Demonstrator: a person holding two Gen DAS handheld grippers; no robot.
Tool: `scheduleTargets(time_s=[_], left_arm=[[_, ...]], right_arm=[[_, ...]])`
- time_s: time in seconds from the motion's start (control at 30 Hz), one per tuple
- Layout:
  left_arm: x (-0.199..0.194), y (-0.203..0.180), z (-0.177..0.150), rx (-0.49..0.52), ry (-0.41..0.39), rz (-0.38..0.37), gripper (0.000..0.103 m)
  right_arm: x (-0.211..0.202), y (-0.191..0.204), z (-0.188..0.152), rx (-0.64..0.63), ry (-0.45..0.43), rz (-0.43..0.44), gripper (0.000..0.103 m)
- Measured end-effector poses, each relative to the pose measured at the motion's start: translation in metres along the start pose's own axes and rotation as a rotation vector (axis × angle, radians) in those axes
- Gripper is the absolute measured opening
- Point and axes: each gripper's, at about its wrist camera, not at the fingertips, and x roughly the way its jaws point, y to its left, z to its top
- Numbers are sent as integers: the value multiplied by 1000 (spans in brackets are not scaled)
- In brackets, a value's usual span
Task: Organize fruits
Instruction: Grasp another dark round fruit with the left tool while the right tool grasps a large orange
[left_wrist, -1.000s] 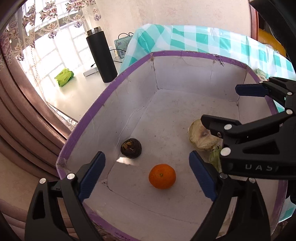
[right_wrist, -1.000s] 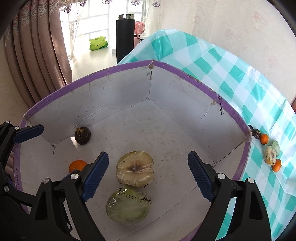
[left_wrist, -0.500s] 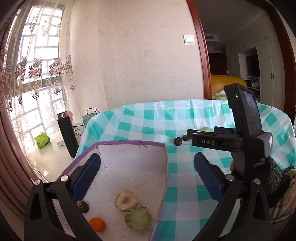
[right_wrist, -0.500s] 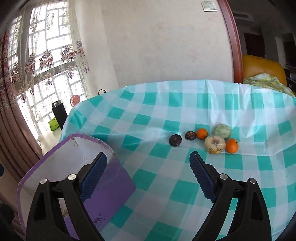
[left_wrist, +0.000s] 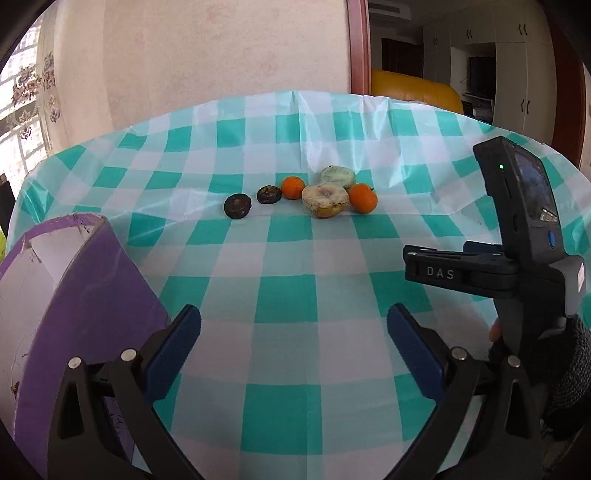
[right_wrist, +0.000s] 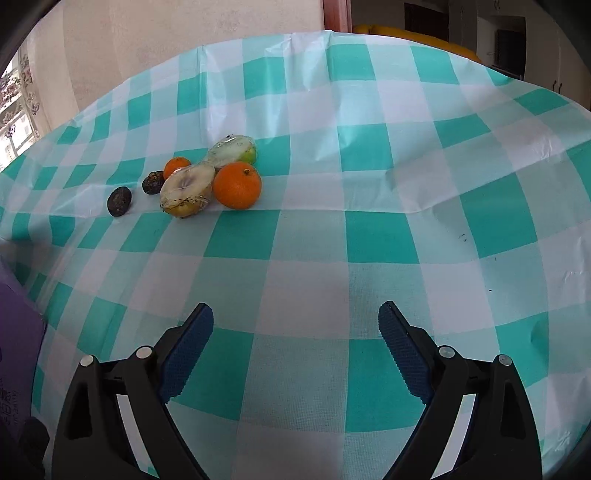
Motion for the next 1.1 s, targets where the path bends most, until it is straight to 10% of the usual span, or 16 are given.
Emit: scheduleTargets(time_s=[0.63,0.93,1.1], left_arm=[[136,76,73,-424,85,104,101],[172,84,103,-396,98,144,97],[202,84,117,-377,185,173,78]], right_arm=[[75,23,79,-163,56,173,66],[80,27,83,-184,53,218,42],[81,17,85,-113,49,255,41]])
